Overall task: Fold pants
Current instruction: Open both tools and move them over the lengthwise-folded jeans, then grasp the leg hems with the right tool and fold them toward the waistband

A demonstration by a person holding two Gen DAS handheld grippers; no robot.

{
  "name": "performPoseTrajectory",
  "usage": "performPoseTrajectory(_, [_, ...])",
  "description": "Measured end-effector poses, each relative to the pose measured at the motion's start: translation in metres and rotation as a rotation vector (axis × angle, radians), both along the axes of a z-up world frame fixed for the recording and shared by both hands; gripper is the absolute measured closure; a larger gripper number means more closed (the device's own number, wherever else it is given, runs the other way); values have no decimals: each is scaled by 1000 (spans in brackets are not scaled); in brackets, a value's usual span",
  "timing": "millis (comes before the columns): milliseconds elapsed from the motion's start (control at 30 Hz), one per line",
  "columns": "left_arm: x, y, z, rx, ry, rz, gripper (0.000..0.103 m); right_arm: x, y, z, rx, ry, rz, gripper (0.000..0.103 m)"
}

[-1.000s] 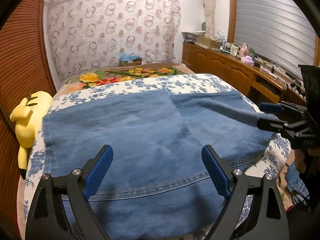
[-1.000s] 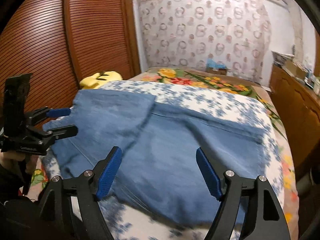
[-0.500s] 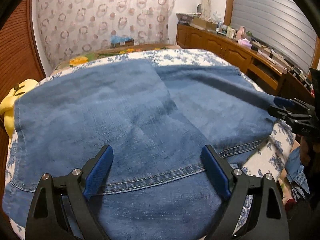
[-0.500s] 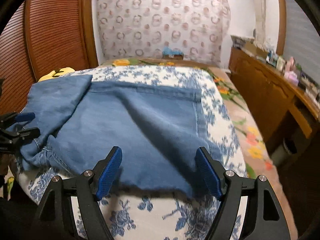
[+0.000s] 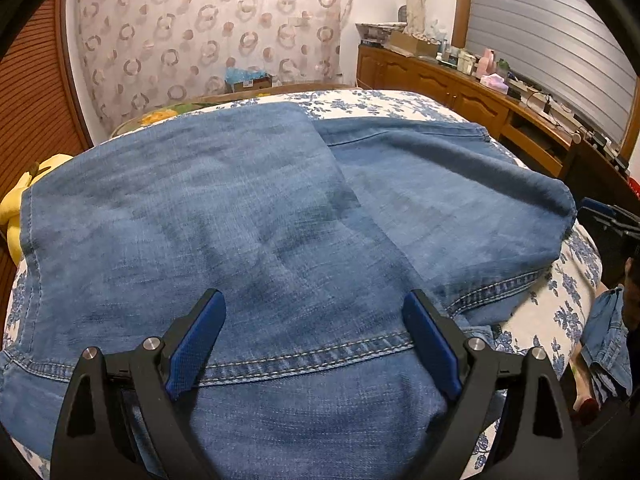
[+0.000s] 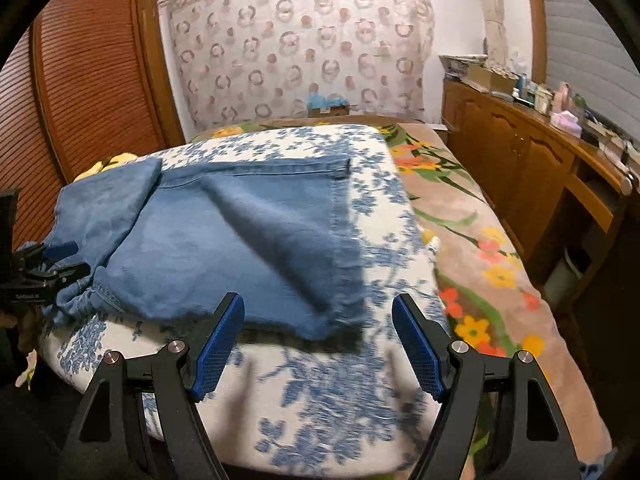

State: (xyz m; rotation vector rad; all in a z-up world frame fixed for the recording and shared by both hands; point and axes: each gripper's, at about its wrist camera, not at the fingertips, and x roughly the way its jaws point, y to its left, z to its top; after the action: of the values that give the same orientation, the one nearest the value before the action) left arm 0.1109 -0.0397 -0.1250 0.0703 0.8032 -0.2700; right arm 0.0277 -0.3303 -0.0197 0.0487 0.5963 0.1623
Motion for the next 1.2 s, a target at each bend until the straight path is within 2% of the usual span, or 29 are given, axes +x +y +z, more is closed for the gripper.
performPoseTrajectory(100, [1, -2, -1, 9, -7, -3, 12, 1, -7, -1, 24, -1, -6, 25])
performPoseTrajectory(200, [1, 0, -1, 8, -10, -2, 12, 7, -8, -6, 33, 9, 1, 30])
performPoseTrajectory(267, [1, -1, -1, 6, -12, -2, 12, 13, -8, -12, 55, 30, 12, 40])
performPoseTrajectory(433, [1, 0, -1, 5, -12, -2, 12, 21, -6, -17, 72, 49, 26, 50])
performPoseTrajectory(500, [1, 0, -1, 6, -13, -2, 12, 24, -7, -17, 74, 50, 29, 57])
performPoseTrajectory(533, [1, 1, -1, 5, -13, -2, 12, 26, -7, -16, 70, 49, 28, 64])
performPoseTrajectory(567, [1, 1, -1, 4, -13, -3, 12, 25, -5, -17, 62, 49, 32, 76])
performPoseTrajectory(667, [-1, 3, 0, 0, -15, -4, 12, 28, -4, -18, 82, 54, 68, 86])
performPoseTrajectory(733, [-3, 4, 2, -1, -12, -9, 12, 28, -3, -16, 97, 52, 88, 87])
performPoseTrajectory(833, [-3, 8, 13, -20, 12, -14, 12, 30, -3, -5, 182, 42, 153, 89])
performPoseTrajectory(900, [-9, 12, 27, -55, -17, -23, 12, 31, 2, 6, 151, 17, 162, 89])
performPoseTrajectory(1200, [-26, 25, 60, -60, -104, -8, 12, 34, 40, 72, 114, -139, 292, 89])
